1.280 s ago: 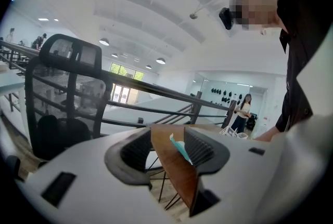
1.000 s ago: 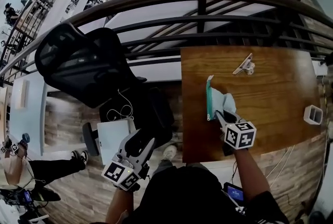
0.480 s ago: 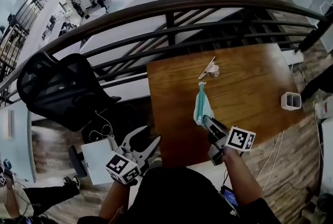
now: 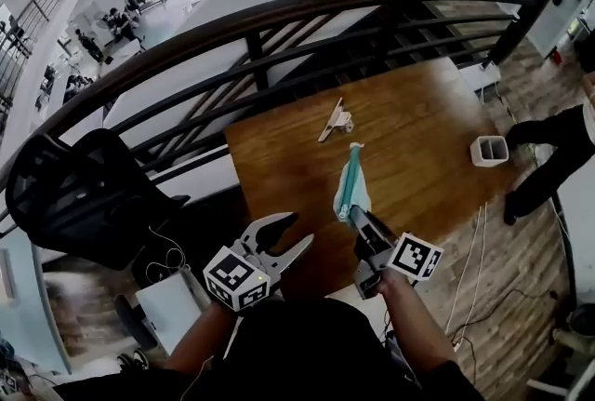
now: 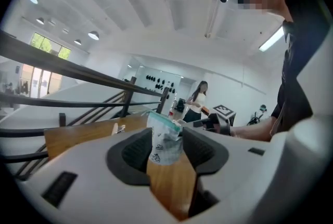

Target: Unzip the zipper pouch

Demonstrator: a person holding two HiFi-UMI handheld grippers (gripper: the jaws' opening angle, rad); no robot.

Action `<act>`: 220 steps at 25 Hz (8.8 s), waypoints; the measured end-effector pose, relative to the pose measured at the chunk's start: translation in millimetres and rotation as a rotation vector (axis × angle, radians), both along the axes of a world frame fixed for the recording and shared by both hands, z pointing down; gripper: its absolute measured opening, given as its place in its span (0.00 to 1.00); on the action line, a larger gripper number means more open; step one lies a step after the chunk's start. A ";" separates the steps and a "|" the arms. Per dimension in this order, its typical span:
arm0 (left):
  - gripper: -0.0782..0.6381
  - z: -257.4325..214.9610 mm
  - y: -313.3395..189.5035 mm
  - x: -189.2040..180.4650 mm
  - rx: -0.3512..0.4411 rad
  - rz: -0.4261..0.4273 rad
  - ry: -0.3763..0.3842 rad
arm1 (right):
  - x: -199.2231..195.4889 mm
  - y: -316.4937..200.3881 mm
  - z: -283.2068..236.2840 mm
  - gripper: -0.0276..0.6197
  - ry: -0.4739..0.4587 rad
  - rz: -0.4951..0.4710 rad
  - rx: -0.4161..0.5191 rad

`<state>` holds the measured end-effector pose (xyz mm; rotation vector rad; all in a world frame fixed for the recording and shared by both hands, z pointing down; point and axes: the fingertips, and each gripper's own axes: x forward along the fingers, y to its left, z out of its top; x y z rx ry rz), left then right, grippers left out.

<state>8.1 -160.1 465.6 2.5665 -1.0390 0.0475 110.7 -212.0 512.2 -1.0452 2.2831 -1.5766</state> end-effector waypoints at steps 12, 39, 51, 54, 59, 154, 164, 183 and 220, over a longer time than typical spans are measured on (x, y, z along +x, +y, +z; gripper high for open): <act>0.35 5.6 -9.7 47.6 -0.056 0.179 0.024 | -8.7 22.0 -5.2 0.08 0.063 0.104 0.046; 0.18 2.6 -18.4 45.3 0.004 0.299 -0.052 | -5.8 44.4 8.4 0.25 0.263 -0.044 0.158; 0.18 3.2 8.4 40.9 0.147 0.504 -0.244 | 10.8 40.1 -27.5 0.33 0.829 -0.419 0.610; 0.18 0.2 22.5 39.9 0.152 0.580 -0.231 | -3.8 50.8 -26.4 0.36 0.892 -0.592 0.720; 0.18 -5.1 43.9 35.1 0.153 0.711 -0.252 | -17.1 64.5 -17.2 0.37 1.053 -0.845 0.860; 0.15 -4.8 57.6 41.5 0.195 0.717 -0.274 | -82.5 104.3 -73.9 0.21 0.609 -0.902 0.765; 0.15 4.6 59.2 42.8 0.185 0.723 -0.313 | -81.2 108.7 -69.7 0.11 0.645 -0.944 0.779; 0.15 15.4 43.8 38.6 0.241 0.643 -0.412 | -59.8 83.9 -59.6 0.09 0.455 -0.548 0.463; 0.15 5.3 42.9 31.1 0.320 0.599 -0.473 | -33.3 68.6 -29.5 0.04 0.485 -0.406 0.171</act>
